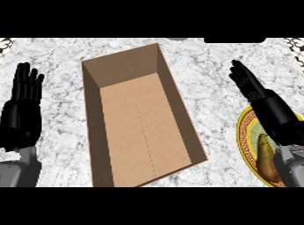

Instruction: Pick the pear from the plate and place it in the cardboard box

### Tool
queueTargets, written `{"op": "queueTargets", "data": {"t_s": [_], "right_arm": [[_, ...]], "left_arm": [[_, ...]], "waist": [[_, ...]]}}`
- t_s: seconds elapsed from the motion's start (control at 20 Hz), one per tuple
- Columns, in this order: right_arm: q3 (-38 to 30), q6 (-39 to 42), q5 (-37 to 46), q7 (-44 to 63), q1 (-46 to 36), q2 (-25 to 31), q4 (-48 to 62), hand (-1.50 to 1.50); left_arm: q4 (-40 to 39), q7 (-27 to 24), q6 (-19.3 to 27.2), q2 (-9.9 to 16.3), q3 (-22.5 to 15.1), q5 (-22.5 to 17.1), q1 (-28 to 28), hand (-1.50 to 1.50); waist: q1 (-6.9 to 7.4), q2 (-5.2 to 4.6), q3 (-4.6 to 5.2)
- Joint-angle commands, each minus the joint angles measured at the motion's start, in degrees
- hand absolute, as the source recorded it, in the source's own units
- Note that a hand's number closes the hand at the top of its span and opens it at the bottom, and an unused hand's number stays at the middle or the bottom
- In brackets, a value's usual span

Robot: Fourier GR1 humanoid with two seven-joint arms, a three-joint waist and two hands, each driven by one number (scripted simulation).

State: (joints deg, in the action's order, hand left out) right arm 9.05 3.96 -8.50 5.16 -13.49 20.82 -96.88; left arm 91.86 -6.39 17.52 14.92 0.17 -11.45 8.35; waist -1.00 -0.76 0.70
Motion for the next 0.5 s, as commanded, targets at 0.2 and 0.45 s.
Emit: {"op": "queueTargets", "data": {"t_s": [0.2, 0.45], "right_arm": [[-8.01, -8.47, 8.84, -7.5, -1.07, 2.21, 3.35, -1.5], [-13.81, -26.98, 24.12, -2.24, 5.4, 4.29, 8.77, -1.5]], "left_arm": [[-5.98, 7.54, -1.41, 6.49, -5.18, 9.42, -3.39, 0.0], [-7.17, 8.09, -3.69, 7.43, -6.08, 9.1, -7.98, 0.0]], "waist": [[0.41, 0.56, -0.85], [-0.77, 0.66, -0.85]]}}
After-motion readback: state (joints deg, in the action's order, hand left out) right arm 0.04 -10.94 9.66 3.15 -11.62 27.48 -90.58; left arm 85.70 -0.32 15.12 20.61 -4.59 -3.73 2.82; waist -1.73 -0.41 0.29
